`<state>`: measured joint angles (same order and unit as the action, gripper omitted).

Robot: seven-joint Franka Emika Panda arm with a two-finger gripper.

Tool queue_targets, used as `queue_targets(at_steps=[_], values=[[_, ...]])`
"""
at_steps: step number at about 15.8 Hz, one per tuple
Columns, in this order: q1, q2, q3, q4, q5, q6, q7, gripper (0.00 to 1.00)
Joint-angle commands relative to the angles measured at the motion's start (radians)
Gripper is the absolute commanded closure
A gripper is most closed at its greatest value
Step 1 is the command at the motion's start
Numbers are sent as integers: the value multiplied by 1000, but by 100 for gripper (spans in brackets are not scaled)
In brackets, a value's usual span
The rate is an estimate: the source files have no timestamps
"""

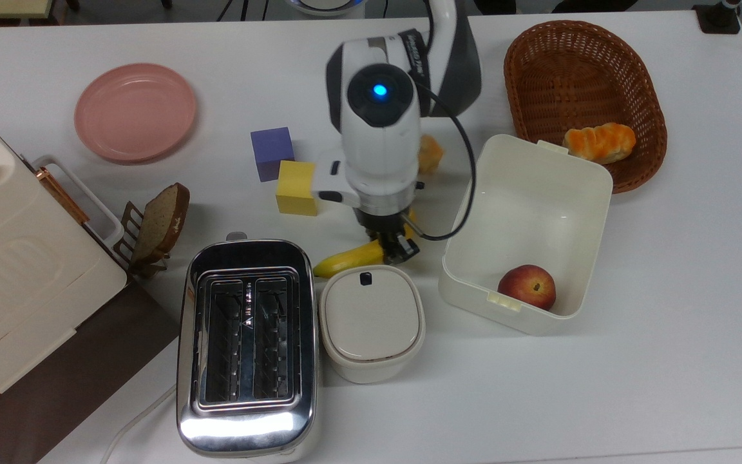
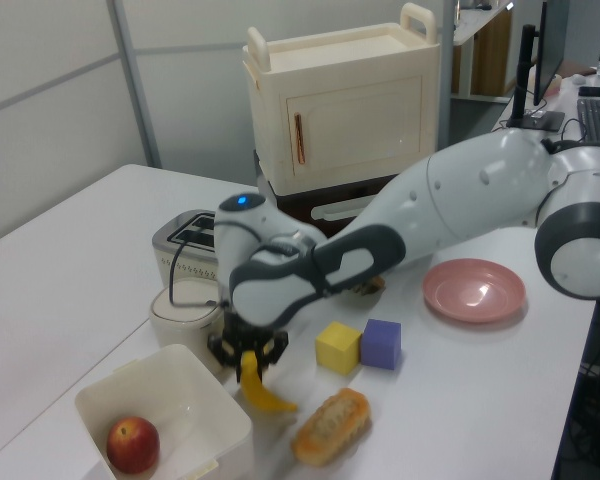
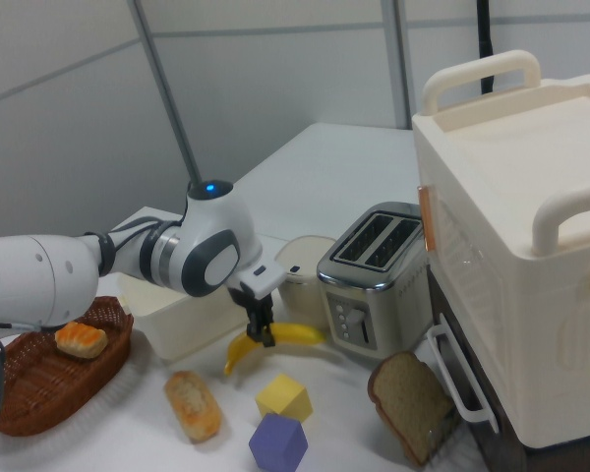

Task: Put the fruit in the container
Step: 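Close the gripper on the yellow banana, then lift the banana and carry it over the white container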

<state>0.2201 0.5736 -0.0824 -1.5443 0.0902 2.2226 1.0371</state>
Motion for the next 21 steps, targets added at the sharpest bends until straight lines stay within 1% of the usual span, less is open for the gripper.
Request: queue_targets(at_steps=[1, 3, 7, 8, 9, 10, 12, 14, 15, 16, 17, 18, 21], values=[[-30, -113, -4, -22, 57, -52, -75, 100], [-38, -153, -5, -19, 94, -75, -112, 100], [-25, -215, -1, -10, 102, -138, -114, 100], [1, -219, 0, 10, 108, -138, -105, 100], [48, -213, -5, 45, 115, -138, -86, 100], [80, -213, -11, 59, 114, -138, -62, 98], [125, -212, -13, 72, 106, -136, -19, 96], [168, -192, -13, 114, 92, -132, 36, 91], [191, -175, -13, 131, 71, -132, 55, 68], [214, -166, -13, 144, 40, -130, 84, 8], [229, -152, -13, 145, 1, -129, 122, 0], [238, -138, -11, 145, -36, -124, 150, 0], [240, -94, -13, 156, -55, -91, 161, 0]])
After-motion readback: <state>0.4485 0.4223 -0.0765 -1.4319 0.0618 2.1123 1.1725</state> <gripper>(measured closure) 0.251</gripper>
